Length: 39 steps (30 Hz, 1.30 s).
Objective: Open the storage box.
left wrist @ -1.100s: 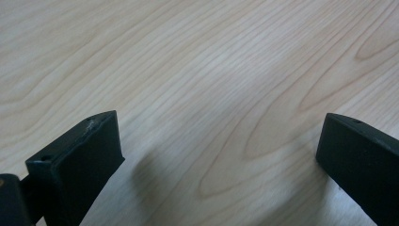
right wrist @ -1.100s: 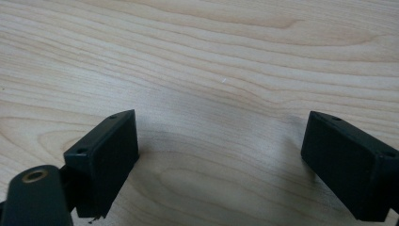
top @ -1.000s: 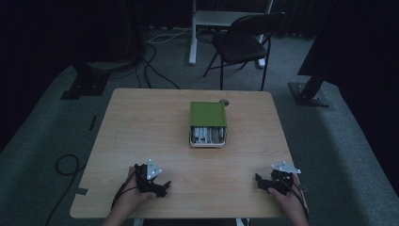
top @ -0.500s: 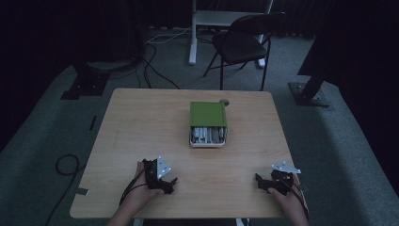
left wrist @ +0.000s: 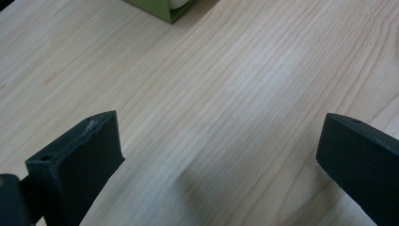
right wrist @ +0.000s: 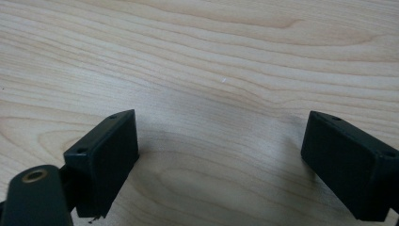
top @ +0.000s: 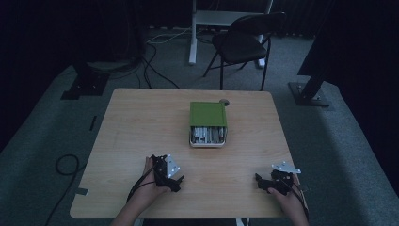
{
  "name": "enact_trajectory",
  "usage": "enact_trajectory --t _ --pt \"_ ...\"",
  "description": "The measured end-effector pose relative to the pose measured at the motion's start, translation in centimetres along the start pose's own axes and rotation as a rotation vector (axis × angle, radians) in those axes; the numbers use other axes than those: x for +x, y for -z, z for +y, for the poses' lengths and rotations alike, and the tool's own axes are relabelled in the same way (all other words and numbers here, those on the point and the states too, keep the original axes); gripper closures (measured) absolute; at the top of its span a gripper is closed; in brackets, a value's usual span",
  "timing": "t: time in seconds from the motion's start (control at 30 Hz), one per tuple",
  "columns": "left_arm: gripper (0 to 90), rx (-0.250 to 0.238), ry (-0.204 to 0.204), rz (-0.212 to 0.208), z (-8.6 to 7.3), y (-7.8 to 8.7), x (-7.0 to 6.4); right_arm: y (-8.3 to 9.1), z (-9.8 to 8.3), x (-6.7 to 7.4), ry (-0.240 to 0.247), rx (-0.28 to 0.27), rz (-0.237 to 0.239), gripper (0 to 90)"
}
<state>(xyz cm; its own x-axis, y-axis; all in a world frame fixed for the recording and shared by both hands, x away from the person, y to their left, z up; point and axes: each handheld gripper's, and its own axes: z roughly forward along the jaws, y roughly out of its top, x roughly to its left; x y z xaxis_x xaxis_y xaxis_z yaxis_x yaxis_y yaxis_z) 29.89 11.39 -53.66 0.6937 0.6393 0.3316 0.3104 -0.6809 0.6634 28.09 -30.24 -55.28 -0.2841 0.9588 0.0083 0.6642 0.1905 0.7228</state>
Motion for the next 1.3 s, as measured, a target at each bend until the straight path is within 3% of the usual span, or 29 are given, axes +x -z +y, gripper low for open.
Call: enact_trajectory --t 0.1,0.3,0.43,0.63,0.93,1.07,1.2,1.3 --pt "1.2 -0.006 -0.037 0.01 0.6 -0.2 -0.2 0.0 0.0 0.0 0.0 0.0 0.0 10.9" --pt "1.2 -0.014 -0.056 0.009 1.6 -0.8 -0.3 0.0 0.0 0.0 -0.001 0.0 0.0 10.9" --pt "1.2 -0.017 -0.106 0.029 2.2 -1.1 -0.6 0.0 0.0 0.0 -0.001 0.0 0.0 10.9" --pt "1.2 -0.021 -0.139 0.015 3.0 -1.8 -1.2 0.0 0.0 0.0 0.0 0.0 0.0 11.0" --pt "1.2 -0.054 -0.225 0.037 4.4 -2.2 -2.0 0.0 0.0 0.0 0.0 -0.001 0.0 11.0" --pt "1.2 -0.067 -0.265 0.024 4.8 -2.4 -2.4 0.0 0.0 0.0 0.0 -0.001 0.0 11.0" --pt "1.2 -0.07 -0.316 0.05 5.3 -2.7 -2.9 0.0 0.0 0.0 0.0 -0.001 0.0 11.0" --pt "1.2 -0.079 -0.333 0.048 5.6 -2.9 -3.3 0.0 0.0 0.0 0.0 -0.001 0.0 11.0"
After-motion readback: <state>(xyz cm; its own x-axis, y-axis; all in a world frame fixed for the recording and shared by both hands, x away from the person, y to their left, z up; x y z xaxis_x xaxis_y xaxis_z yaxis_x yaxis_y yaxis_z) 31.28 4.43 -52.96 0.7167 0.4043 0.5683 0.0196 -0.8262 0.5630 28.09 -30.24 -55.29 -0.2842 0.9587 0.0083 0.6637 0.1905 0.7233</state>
